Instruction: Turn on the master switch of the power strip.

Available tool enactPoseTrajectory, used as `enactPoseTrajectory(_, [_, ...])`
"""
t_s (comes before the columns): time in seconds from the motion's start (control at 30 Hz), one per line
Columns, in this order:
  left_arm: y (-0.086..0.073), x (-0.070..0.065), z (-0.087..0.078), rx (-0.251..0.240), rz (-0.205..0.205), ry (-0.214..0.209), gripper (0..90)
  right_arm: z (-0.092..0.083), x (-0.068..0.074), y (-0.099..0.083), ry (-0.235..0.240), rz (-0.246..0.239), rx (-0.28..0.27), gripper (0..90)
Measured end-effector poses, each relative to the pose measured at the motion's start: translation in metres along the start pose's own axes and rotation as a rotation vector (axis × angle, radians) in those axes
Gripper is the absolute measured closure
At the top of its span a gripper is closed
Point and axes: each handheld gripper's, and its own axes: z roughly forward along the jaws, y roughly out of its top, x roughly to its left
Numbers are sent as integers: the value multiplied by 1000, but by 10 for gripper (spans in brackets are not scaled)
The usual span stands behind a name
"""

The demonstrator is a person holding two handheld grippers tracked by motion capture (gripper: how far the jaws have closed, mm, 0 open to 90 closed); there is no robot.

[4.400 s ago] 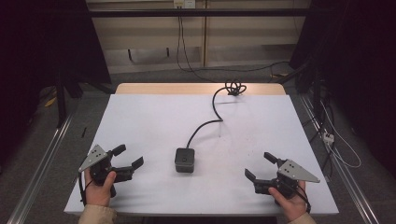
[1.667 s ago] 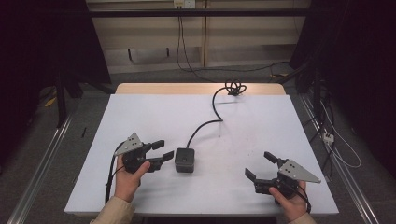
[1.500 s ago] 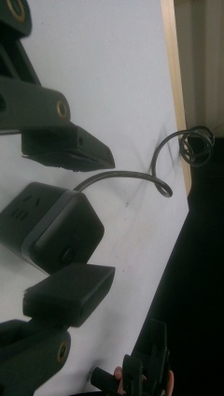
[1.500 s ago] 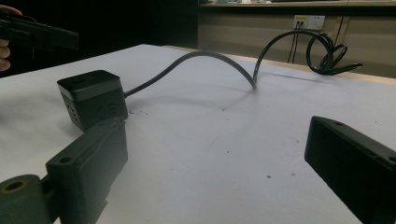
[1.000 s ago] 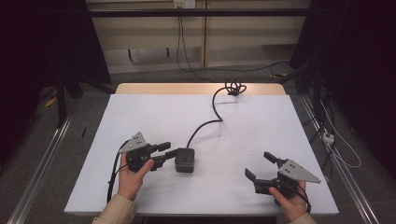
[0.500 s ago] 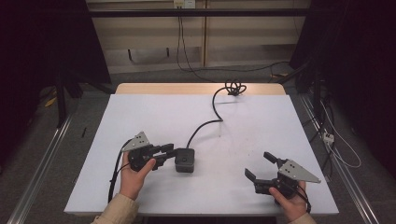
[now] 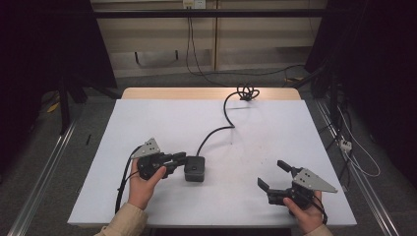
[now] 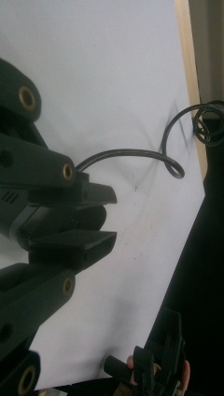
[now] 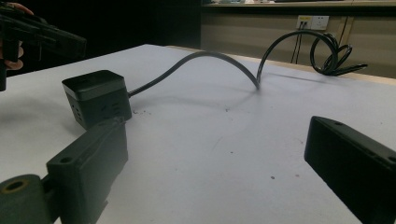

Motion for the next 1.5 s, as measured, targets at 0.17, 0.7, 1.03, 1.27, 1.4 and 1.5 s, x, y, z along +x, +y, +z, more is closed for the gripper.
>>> enactPoseTrajectory(0.17, [0, 0, 1, 4, -3, 1, 781, 0, 0, 0, -2, -1, -1, 54])
enactPoseTrajectory(0.7, [1, -2, 5, 20, 7, -19, 849, 0, 0, 0, -1, -2, -3, 54])
enactPoseTrajectory(1.03, [3, -5, 8, 35, 12, -39, 900, 0, 0, 0, 1, -2, -1, 55])
enactPoseTrajectory(1.27, [3, -7, 11, 46, 16, -57, 900, -1, 0, 0, 1, -3, -1, 55])
enactPoseTrajectory(1.4, [3, -7, 12, 51, 11, -53, 900, -1, 0, 0, 1, -3, -1, 55])
enactPoseTrajectory(1.5, [3, -7, 13, 53, 7, -54, 900, -1, 0, 0, 2, -3, -1, 55])
